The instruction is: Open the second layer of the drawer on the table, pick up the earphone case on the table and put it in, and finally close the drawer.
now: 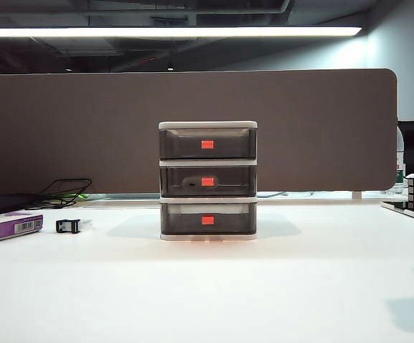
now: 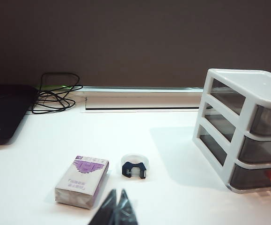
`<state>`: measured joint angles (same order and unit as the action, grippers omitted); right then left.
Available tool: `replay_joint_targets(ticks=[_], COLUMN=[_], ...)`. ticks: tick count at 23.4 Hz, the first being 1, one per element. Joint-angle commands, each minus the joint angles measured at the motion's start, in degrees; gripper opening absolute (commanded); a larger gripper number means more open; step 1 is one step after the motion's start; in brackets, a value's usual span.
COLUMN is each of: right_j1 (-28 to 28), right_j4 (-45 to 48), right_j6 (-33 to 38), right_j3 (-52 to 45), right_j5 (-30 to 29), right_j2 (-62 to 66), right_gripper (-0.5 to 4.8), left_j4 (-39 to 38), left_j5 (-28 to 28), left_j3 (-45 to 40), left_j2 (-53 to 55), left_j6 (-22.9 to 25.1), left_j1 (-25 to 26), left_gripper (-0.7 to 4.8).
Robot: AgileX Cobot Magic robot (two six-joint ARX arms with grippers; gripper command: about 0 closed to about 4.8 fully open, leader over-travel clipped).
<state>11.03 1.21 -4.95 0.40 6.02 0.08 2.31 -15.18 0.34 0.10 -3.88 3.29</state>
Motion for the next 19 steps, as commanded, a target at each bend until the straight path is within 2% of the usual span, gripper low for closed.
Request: replay_joint_targets(ticks=[1,5,12,16,19], right_j1=[-1.05,-2.97,-2.97,-2.93,-2.97], right_j4=[2.19,3.72,3.61,2.82,1.53], right_j6=[0.24,0.48,0.46,0.44,0.44], right_j3=[-0.24,-0.24,-0.24,-0.24,-0.24], right_j5=[0.28,-0.17,-0.15,-0.15,0.09], right_j2=[-0.11,-0.11,-0.11,-0.11,-0.11], right_gripper=[-0.05,-0.05,-0.04,-0.01,-0.01], left_j4=[0.44,1.11,1.64,1.64,1.60], left_j5=[0.22,0.81,0.81,1.25,4.35], left_j3=[0.11,0.11,0.11,0.11,0.11], left_j2=[0.02,0.02,0.02,0.02,0.02], left_j6=[0.46,-0.04,-1.09,-0.83,0.61], left_j1=[0.04,0.02,-0.50,-3.04,-5.88], left_gripper=[-0.05,-0.05,-0.05,-0.05,-0.05])
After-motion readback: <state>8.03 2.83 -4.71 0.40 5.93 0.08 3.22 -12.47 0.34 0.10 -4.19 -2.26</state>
